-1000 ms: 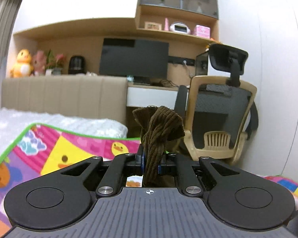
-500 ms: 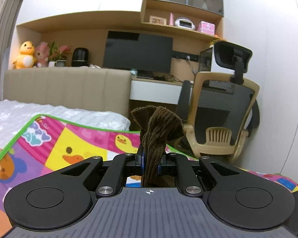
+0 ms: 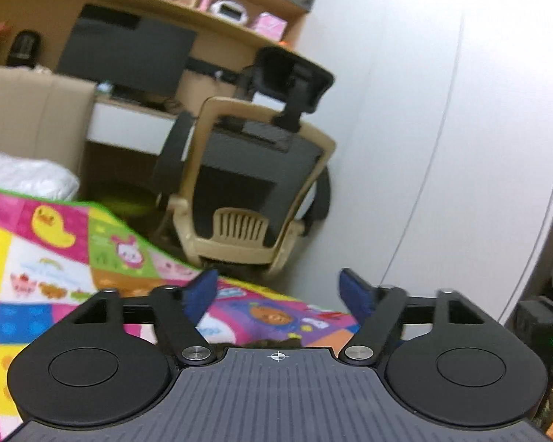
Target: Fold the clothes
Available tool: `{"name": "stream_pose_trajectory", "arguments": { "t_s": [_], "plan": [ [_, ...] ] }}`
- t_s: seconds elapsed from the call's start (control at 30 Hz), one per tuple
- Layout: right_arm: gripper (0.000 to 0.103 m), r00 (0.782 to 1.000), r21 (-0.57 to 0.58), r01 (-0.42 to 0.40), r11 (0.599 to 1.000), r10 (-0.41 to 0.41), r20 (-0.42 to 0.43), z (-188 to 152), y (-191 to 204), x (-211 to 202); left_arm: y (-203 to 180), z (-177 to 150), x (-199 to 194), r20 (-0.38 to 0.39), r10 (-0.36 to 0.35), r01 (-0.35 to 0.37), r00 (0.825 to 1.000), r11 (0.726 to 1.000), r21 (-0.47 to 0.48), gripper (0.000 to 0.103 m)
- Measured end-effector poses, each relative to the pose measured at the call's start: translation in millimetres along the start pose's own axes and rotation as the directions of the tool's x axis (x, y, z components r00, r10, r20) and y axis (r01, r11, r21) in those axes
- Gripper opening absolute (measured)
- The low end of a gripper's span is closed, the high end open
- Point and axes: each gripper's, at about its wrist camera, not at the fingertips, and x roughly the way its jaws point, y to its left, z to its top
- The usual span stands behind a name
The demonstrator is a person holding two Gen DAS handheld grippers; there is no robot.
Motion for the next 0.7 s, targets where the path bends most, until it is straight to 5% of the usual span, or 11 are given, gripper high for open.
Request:
{"name": "stream_pose_trajectory", "arguments": {
  "t_s": [0.13, 0.27, 0.33, 0.37, 0.47, 0.7],
  "plan": [
    [0.071, 0.996, 0.091, -0.028, 0.995, 0.035, -0.081, -8, 12, 39, 12, 3, -11, 0.012, 0.081, -0.081, 0.997, 0.996, 0.023, 0.093],
    [0.07, 0.985, 0.167, -0.036, 0.985, 0.063, -0.163, -19, 25, 79, 34, -2, -14, -0.041, 0.234, -0.231, 0.971, 0.971, 0.06, 0.094],
    [0.05, 0.972, 0.155, -0.032, 0.987, 0.067, -0.226, -26, 35, 104, 43, -7, -13, -0.082, 0.302, -0.295, 0.95, 0.951, 0.09, 0.095],
    [0.036, 0.964, 0.146, -0.043, 0.988, 0.079, -0.252, -30, 40, 113, 49, -11, -13, -0.103, 0.314, -0.305, 0.944, 0.947, 0.097, 0.095],
    [0.018, 0.975, 0.093, -0.03, 0.995, 0.049, -0.216, -22, 40, 101, 65, -17, -16, -0.14, 0.316, -0.306, 0.938, 0.948, 0.087, 0.097],
    [0.017, 0.987, -0.03, 0.044, 0.999, -0.048, -0.152, -8, 34, 71, 81, -21, -23, -0.153, 0.273, -0.265, 0.95, 0.962, 0.071, 0.098]
  ]
}}
